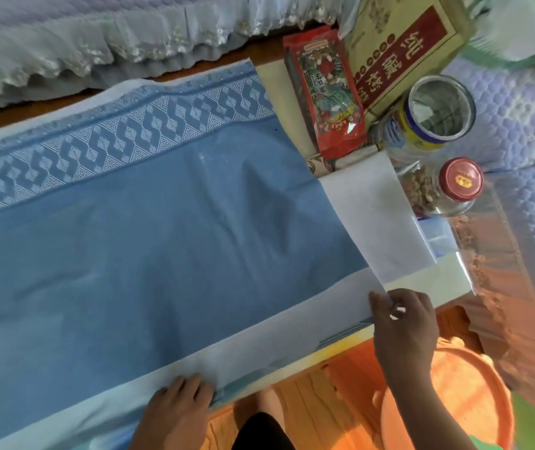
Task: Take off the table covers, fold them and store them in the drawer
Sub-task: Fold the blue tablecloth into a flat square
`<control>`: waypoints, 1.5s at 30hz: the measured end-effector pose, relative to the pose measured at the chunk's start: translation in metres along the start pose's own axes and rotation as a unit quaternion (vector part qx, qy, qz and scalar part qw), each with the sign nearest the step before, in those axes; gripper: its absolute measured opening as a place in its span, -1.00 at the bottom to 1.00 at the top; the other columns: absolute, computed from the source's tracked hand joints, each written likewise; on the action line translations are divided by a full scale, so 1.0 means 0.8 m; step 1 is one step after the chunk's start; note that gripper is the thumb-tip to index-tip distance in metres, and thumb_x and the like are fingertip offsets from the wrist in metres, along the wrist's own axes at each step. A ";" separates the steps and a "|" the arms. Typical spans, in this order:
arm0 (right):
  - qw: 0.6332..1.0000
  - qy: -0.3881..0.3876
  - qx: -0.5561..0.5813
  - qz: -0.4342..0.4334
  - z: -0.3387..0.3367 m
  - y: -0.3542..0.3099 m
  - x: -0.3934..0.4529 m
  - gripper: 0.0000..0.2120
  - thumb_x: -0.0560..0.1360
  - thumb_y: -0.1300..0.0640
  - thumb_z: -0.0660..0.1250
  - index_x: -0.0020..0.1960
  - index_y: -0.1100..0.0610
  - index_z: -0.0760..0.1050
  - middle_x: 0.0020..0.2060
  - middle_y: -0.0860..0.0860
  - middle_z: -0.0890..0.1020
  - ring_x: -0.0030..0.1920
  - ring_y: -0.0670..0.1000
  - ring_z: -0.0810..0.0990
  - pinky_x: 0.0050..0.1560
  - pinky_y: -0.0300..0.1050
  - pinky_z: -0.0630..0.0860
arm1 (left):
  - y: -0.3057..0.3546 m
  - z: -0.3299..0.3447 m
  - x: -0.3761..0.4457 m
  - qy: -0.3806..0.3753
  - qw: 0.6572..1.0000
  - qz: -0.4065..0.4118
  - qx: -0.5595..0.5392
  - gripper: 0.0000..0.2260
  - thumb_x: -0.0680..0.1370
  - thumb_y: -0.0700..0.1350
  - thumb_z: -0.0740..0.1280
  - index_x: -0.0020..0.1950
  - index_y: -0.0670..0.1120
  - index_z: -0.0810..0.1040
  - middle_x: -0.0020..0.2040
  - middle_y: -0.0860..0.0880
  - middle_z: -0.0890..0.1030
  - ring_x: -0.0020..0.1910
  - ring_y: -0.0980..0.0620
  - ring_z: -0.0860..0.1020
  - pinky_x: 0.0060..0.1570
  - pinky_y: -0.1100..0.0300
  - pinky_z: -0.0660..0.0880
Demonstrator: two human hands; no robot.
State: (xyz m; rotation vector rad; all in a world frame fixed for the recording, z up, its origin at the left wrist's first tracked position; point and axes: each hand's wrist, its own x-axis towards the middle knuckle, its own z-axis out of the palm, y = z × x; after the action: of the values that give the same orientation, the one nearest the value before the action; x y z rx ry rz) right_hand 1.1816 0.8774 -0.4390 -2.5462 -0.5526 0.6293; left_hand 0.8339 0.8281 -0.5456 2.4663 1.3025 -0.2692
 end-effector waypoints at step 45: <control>0.874 -0.309 0.294 0.232 -0.010 0.145 0.068 0.16 -0.02 -0.29 0.69 0.45 -0.02 0.29 0.21 0.12 0.60 0.18 0.15 0.64 0.15 0.10 0.58 | -0.014 0.004 -0.013 -0.261 0.965 -0.009 0.006 -0.07 0.12 0.04 0.63 0.50 0.02 0.46 0.47 -0.24 0.42 0.34 -0.31 0.47 -0.08 -0.15 0.64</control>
State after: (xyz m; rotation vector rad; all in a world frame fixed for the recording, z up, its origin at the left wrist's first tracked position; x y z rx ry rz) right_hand 1.2611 0.8061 -0.5102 -1.8517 0.0918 1.5417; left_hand 0.8191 0.8246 -0.5476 2.1750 1.0880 -0.8651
